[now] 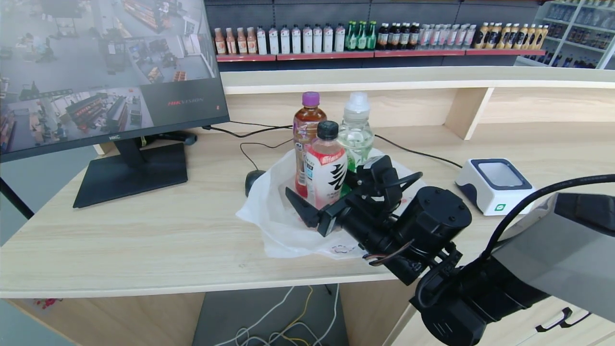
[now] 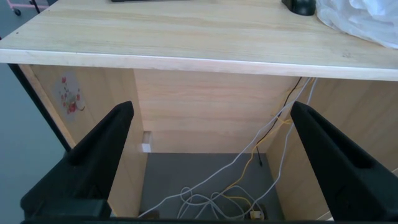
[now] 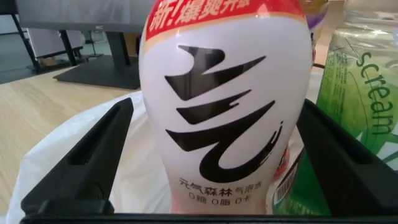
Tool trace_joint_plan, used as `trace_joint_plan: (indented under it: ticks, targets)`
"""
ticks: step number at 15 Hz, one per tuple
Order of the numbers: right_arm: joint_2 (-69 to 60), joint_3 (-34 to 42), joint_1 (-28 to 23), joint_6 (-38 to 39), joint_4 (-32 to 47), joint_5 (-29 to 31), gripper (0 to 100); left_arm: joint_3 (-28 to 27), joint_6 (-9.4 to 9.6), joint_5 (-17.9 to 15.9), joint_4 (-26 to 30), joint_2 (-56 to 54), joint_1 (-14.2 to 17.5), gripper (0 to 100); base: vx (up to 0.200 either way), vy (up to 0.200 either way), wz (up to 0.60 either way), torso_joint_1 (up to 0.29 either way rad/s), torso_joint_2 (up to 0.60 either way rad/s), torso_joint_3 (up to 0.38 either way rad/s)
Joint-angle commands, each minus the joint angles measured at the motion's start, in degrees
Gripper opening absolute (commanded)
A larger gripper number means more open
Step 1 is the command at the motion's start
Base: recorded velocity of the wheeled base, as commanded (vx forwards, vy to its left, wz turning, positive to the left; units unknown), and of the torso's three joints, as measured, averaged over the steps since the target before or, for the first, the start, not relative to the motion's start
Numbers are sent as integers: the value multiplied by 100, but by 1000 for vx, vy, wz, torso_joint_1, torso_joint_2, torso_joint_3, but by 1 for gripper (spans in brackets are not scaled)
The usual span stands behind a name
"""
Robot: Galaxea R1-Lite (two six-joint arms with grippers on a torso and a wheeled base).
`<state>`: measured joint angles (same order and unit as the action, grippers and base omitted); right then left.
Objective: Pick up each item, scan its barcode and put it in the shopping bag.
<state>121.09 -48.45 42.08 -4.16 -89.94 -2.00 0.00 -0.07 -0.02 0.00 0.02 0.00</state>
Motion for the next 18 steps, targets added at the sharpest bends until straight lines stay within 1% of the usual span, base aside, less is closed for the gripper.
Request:
trace_joint_plan:
  ticks: [1, 6, 11, 17, 18]
  targets:
    - [-59, 98, 107, -6, -6, -2, 100, 0, -1, 2, 0, -2, 0, 100, 0, 0, 0, 0, 0, 0]
    - [-138, 142, 160, -15, -6, 7, 100, 0, -10, 2, 0, -2, 0, 100, 0, 0, 0, 0, 0, 0]
    - [-481, 846, 63, -24, -6, 7, 100, 0, -1, 2, 0, -2, 0, 100, 0, 0, 0, 0, 0, 0]
    - [-560, 1127, 46, -24, -6, 33, 100, 0, -1, 2, 0, -2, 0, 100, 0, 0, 0, 0, 0, 0]
    - [-674, 1346, 2, -24, -6, 68, 100, 0, -1, -6, 0, -2, 0, 100, 0, 0, 0, 0, 0, 0]
